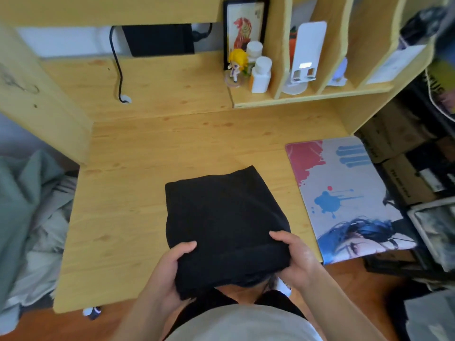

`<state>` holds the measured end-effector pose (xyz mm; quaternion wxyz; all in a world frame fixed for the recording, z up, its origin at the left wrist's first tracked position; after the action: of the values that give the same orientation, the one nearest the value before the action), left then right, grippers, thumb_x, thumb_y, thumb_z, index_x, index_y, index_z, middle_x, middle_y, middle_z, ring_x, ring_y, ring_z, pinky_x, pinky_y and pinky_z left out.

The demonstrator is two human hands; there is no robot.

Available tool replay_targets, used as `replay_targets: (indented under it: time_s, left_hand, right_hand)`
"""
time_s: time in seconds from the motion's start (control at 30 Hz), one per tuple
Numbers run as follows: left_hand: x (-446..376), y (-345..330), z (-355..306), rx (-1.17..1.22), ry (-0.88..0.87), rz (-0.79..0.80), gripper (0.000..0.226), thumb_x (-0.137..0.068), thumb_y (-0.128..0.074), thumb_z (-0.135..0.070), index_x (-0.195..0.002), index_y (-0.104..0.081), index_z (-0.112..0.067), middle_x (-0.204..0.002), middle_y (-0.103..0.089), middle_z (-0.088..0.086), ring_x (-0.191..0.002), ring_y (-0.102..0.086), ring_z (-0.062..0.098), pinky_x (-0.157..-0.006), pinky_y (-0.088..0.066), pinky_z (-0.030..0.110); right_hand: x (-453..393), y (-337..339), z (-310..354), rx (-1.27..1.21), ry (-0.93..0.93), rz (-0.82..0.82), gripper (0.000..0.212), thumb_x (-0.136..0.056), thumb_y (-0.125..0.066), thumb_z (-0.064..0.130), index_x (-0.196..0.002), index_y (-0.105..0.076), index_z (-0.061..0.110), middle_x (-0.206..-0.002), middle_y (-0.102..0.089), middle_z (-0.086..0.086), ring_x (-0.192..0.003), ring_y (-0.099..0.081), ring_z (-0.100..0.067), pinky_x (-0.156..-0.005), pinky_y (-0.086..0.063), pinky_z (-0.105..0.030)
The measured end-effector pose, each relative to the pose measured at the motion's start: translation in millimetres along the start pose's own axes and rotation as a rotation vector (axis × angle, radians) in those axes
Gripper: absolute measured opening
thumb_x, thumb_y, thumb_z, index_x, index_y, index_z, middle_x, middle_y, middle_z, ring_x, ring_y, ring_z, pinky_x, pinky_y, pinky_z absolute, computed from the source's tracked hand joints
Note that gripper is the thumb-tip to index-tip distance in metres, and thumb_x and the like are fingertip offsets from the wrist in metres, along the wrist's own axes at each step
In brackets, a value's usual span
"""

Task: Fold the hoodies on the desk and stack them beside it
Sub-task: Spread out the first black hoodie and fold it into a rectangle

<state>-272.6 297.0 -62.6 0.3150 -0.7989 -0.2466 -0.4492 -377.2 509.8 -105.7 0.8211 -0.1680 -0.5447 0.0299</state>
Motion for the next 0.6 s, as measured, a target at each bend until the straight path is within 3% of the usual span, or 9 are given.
replay_targets:
  time_s: [0.13, 0.2, 0.3, 0.4, 0.47, 0.6]
  left_hand:
    - [46, -52, -21, 0.037, -0.135, 0.084, 0.025, -0.086, -0.063, -0.02, -0.102, -0.071, -0.003, -0.087, -0.075, 0.019, -0.066, -0.073, 0.033, -0.065, -0.058, 0.043]
    - [64, -90, -25, 0.059, -0.165, 0.139, 0.019, -0.082, -0.064, -0.019, -0.093, -0.07, -0.004, -0.081, -0.073, 0.019, -0.063, -0.072, 0.032, -0.057, -0.058, 0.041]
    - [72, -156, -21, 0.028, -0.201, 0.201, 0.025, -0.078, -0.067, -0.018, -0.1, -0.066, -0.006, -0.083, -0.073, 0.017, -0.066, -0.072, 0.031, -0.069, -0.054, 0.043]
    - [68, -229, -14, -0.036, -0.241, 0.214, 0.031, -0.075, -0.069, -0.02, -0.105, -0.066, -0.009, -0.084, -0.075, 0.014, -0.069, -0.073, 0.029, -0.073, -0.055, 0.044]
    - [59, -273, -8, -0.068, -0.254, 0.235, 0.026, -0.08, -0.068, -0.02, -0.104, -0.068, -0.01, -0.084, -0.075, 0.013, -0.07, -0.074, 0.029, -0.072, -0.056, 0.041]
    - [16, -329, 30, -0.07, -0.172, 0.237, 0.023, -0.082, -0.066, -0.02, -0.103, -0.071, -0.011, -0.094, -0.077, 0.011, -0.077, -0.074, 0.029, -0.073, -0.058, 0.04]
  right_hand:
    - [58, 5, 53, -0.069, 0.161, 0.083, 0.047, -0.08, -0.069, 0.01, -0.126, -0.067, 0.002, -0.119, -0.07, -0.022, -0.114, -0.066, -0.04, -0.102, -0.05, -0.051]
    - [90, 18, 90, -0.05, 0.234, 0.094, 0.039, -0.083, -0.066, 0.012, -0.121, -0.07, 0.001, -0.116, -0.072, -0.021, -0.109, -0.069, -0.038, -0.097, -0.053, -0.048]
    - [128, 48, 150, -0.012, 0.322, 0.113, 0.032, -0.086, -0.06, 0.013, -0.111, -0.075, 0.0, -0.11, -0.074, -0.02, -0.092, -0.075, -0.033, -0.08, -0.061, -0.042]
    - [144, 89, 212, 0.0, 0.415, 0.111, 0.041, -0.083, -0.06, 0.015, -0.121, -0.071, 0.005, -0.118, -0.072, -0.018, -0.102, -0.072, -0.033, -0.092, -0.054, -0.045]
    - [151, 116, 253, -0.029, 0.482, 0.136, 0.039, -0.082, -0.06, 0.014, -0.118, -0.074, 0.007, -0.12, -0.072, -0.017, -0.108, -0.07, -0.032, -0.096, -0.055, -0.047]
    - [126, 173, 297, 0.002, 0.48, 0.158, 0.03, -0.086, -0.057, 0.012, -0.105, -0.08, 0.009, -0.117, -0.073, -0.014, -0.106, -0.072, -0.03, -0.088, -0.058, -0.046]
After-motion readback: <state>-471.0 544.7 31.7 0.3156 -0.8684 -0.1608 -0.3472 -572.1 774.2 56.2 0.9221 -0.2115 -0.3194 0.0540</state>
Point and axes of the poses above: each hand's wrist, its own x-axis away from the middle knuckle, its own y-axis out of the back of the hand, z = x × y, the point moved 7 cm from there along -x, towards the middle knuckle
